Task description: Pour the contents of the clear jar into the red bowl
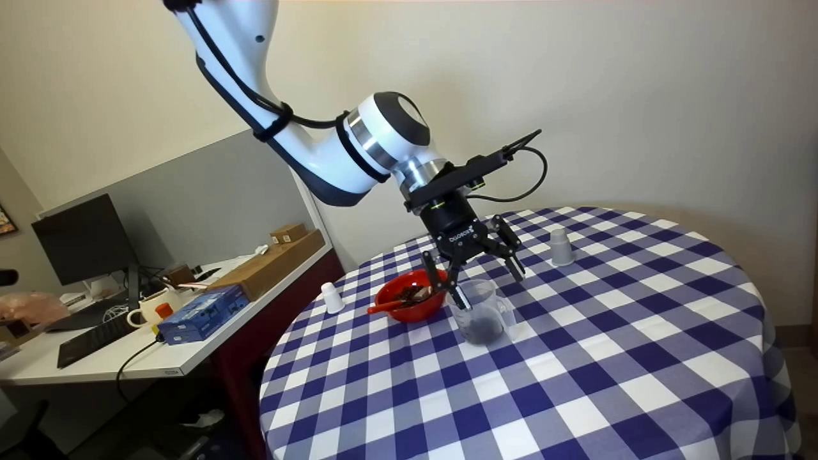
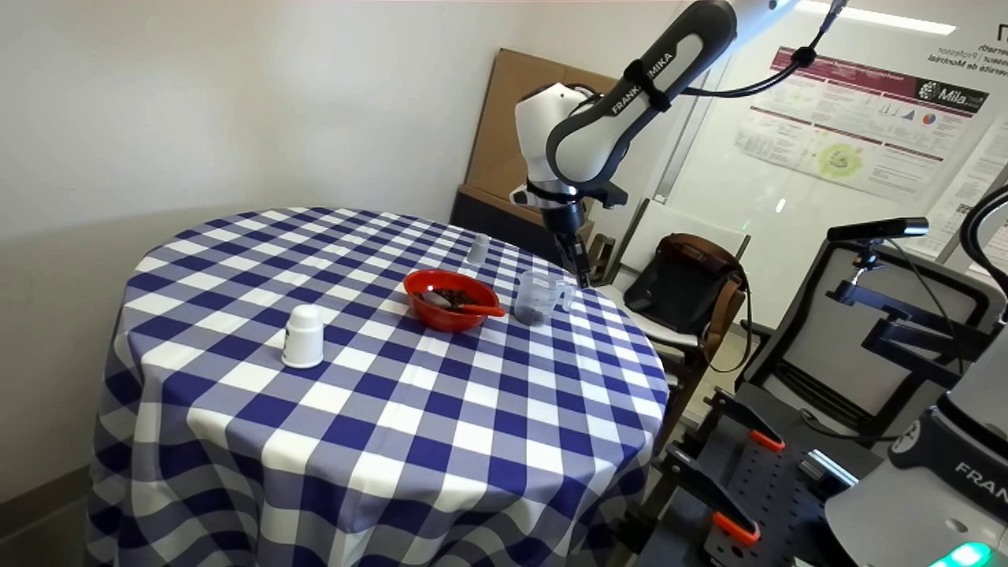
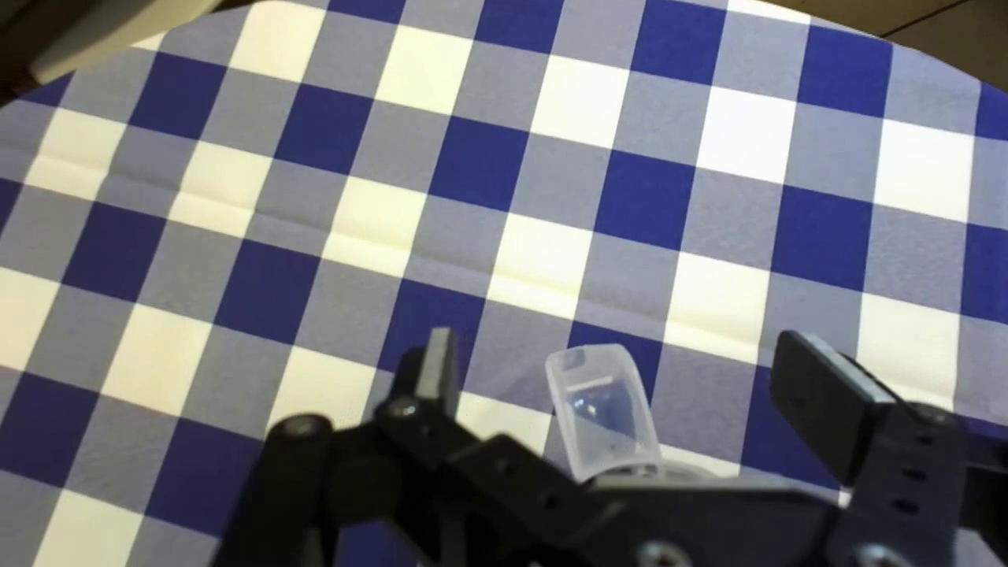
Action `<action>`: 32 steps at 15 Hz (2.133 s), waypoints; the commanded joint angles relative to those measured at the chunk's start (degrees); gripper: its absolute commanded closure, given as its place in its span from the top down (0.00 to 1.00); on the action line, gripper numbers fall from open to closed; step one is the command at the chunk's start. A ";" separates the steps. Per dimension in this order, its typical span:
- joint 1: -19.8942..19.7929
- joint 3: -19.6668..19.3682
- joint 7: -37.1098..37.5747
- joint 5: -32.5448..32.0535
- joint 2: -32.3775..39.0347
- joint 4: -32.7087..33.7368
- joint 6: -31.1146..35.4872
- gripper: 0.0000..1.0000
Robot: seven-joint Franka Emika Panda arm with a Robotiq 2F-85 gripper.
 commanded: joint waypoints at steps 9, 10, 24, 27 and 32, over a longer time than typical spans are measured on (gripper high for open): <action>1.20 -0.04 -2.36 -0.09 5.45 6.50 -1.46 1.00; 1.19 -0.10 -2.46 -0.13 5.51 6.46 -1.50 1.00; 1.25 0.00 -4.17 0.14 6.47 6.39 -2.17 0.22; 1.41 0.02 -4.15 0.09 6.27 6.33 -2.24 0.04; 2.06 0.13 -3.97 0.04 5.41 5.96 -3.51 0.07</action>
